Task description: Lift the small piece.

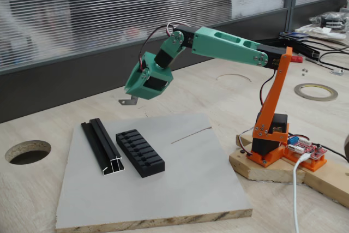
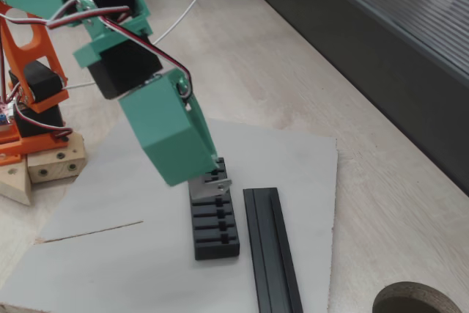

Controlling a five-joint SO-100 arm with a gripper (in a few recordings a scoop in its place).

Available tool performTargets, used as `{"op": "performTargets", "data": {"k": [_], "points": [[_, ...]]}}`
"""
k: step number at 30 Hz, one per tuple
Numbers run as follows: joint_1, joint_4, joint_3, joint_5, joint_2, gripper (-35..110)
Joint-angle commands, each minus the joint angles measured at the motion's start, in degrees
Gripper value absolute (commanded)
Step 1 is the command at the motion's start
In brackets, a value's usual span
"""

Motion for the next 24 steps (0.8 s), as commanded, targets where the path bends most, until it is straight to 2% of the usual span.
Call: {"op": "performTargets", "data": {"k": [1,24], "points": [[1.0,1.0,-0.4,-0.2,4.7,3],[0.2,0.9,-0.7,-0.2,5.2,3]]}}
